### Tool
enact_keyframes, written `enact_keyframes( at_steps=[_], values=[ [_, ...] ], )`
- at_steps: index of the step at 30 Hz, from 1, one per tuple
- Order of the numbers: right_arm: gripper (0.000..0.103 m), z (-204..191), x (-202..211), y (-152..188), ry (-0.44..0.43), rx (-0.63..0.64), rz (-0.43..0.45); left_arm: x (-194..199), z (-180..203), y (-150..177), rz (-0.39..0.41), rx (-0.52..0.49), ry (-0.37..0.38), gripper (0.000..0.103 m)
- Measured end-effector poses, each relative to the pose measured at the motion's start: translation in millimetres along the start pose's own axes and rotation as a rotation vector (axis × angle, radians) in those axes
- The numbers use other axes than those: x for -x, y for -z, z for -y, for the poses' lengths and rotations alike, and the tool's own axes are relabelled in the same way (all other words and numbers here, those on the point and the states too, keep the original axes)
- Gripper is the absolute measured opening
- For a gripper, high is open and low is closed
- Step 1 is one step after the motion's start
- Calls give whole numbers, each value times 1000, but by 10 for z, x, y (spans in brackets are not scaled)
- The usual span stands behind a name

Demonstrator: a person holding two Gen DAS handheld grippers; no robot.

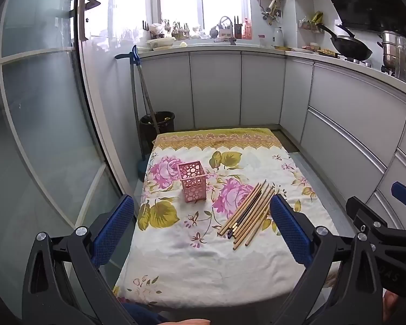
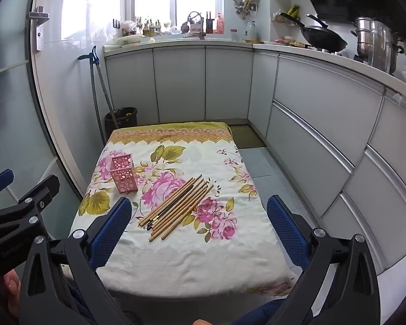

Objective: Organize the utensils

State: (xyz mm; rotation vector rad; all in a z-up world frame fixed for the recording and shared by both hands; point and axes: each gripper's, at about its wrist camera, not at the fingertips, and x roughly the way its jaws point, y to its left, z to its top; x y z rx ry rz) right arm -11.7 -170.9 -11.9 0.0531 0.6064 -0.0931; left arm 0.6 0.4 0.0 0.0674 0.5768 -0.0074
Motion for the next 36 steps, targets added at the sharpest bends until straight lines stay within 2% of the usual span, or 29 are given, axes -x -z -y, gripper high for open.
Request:
enact_keyframes(
  at_steps=[36],
  values=[
    [97, 16, 2, 4, 2, -2, -12, -26, -3, 54, 4, -2, 2, 96]
  ],
)
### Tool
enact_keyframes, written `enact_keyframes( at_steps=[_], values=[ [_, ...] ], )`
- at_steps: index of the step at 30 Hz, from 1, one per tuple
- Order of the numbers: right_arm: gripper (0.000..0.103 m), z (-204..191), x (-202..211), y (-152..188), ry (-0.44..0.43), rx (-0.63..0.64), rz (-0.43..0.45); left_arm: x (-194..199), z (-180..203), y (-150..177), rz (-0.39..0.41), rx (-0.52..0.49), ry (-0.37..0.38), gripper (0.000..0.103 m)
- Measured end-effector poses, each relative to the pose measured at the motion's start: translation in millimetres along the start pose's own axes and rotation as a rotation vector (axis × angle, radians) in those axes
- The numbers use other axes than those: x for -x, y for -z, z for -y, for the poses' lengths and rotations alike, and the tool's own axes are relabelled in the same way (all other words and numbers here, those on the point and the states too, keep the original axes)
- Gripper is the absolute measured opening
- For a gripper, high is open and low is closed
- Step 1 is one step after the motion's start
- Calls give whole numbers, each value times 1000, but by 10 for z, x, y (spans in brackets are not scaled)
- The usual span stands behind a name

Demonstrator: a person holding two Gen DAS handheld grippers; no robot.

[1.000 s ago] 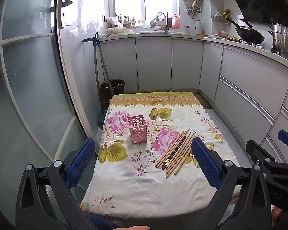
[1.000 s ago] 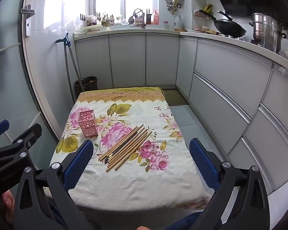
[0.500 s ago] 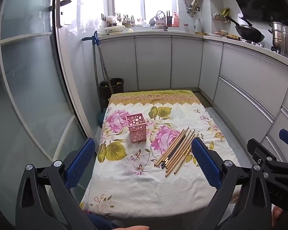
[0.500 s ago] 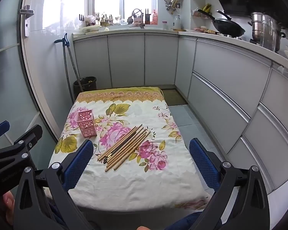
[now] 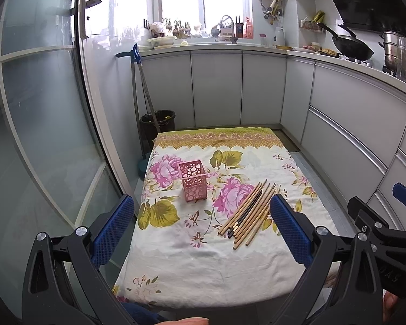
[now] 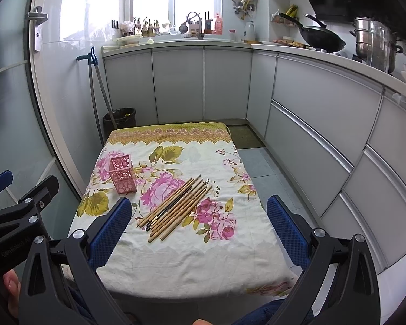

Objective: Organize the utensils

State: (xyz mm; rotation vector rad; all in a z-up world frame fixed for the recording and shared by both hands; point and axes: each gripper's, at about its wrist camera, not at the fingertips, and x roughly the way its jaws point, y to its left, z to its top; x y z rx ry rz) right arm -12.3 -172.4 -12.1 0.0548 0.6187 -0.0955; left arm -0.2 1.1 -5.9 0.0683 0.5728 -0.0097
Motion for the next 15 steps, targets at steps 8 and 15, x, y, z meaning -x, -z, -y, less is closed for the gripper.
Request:
enact_keyframes(
  at_steps=[8, 15],
  values=[
    [97, 1, -15, 0, 3, -2, 0, 12, -14, -16, -2, 7, 3, 96],
    [97, 2, -21, 2, 4, -4, -1, -33, -2, 12, -1, 1, 10, 96]
  ],
)
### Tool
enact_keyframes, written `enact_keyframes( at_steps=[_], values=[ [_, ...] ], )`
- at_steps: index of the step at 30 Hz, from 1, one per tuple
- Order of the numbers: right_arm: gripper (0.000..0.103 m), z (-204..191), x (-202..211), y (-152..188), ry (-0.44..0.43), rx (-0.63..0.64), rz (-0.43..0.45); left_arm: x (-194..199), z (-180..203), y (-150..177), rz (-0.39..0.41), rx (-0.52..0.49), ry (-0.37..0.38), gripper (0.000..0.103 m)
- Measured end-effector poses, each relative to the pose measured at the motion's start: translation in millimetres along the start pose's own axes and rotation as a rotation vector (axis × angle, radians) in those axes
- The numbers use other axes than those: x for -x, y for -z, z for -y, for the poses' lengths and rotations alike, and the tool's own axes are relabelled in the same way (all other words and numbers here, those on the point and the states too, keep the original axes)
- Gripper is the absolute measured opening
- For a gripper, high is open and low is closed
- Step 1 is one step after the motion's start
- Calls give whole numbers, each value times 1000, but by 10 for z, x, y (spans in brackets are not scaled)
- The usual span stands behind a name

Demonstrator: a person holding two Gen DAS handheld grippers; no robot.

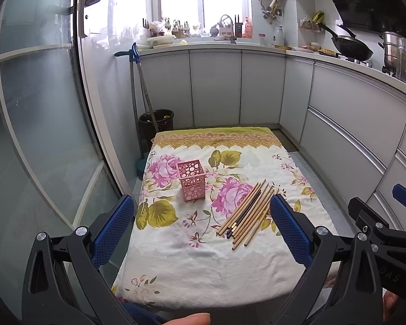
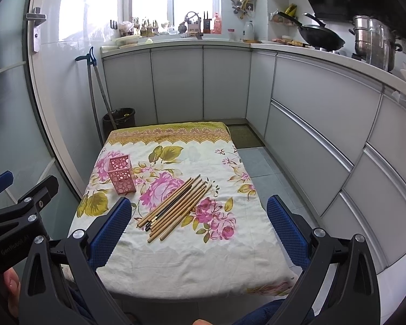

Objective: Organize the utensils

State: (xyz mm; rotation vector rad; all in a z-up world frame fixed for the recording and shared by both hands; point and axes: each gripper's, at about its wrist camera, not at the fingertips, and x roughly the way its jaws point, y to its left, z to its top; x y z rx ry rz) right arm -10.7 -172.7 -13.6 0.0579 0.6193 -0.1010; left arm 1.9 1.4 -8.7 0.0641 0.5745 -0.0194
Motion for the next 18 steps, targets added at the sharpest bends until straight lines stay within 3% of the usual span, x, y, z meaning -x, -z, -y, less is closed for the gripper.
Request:
enact_keyframes(
  at_steps=[18],
  values=[
    [97, 6, -37, 20, 1, -2, -5, -78, 47, -7, -10, -12, 20, 96]
  ],
)
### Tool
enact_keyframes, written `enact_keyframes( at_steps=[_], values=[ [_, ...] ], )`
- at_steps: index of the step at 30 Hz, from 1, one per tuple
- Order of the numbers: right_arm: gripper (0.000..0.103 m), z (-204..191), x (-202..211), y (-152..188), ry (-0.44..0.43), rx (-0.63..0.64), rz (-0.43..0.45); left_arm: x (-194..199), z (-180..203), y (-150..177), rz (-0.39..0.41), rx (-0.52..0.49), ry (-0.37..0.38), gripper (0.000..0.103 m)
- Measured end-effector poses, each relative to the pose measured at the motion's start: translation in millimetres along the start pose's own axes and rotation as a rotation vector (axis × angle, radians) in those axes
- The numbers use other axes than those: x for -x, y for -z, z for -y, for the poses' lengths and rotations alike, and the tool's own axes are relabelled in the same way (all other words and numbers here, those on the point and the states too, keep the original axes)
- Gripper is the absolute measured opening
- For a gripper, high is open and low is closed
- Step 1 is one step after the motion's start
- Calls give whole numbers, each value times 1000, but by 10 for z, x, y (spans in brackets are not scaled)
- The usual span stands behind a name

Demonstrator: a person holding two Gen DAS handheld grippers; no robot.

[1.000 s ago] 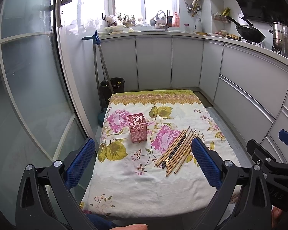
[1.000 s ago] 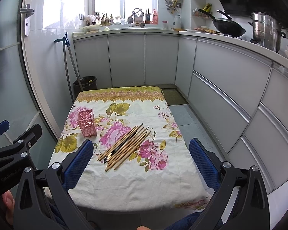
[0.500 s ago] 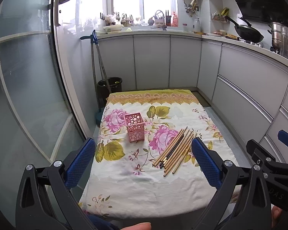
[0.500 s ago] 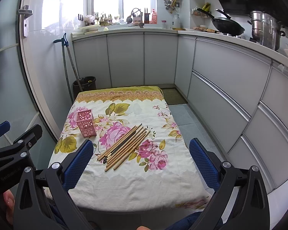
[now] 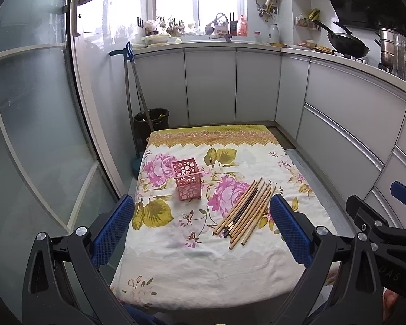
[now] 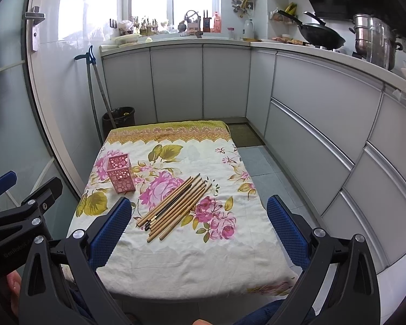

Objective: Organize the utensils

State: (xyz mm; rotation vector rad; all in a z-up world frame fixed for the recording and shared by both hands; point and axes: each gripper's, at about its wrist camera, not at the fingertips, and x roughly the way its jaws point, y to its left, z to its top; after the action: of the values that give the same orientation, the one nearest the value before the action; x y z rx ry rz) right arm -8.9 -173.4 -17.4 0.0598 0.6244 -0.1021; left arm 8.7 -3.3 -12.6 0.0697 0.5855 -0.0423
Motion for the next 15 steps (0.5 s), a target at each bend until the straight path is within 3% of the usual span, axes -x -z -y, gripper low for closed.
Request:
enact_keyframes(
  at_steps=[15],
  values=[
    [97, 3, -211, -18, 6, -14, -24, -201, 1, -26, -26, -10, -6, 96]
  ],
)
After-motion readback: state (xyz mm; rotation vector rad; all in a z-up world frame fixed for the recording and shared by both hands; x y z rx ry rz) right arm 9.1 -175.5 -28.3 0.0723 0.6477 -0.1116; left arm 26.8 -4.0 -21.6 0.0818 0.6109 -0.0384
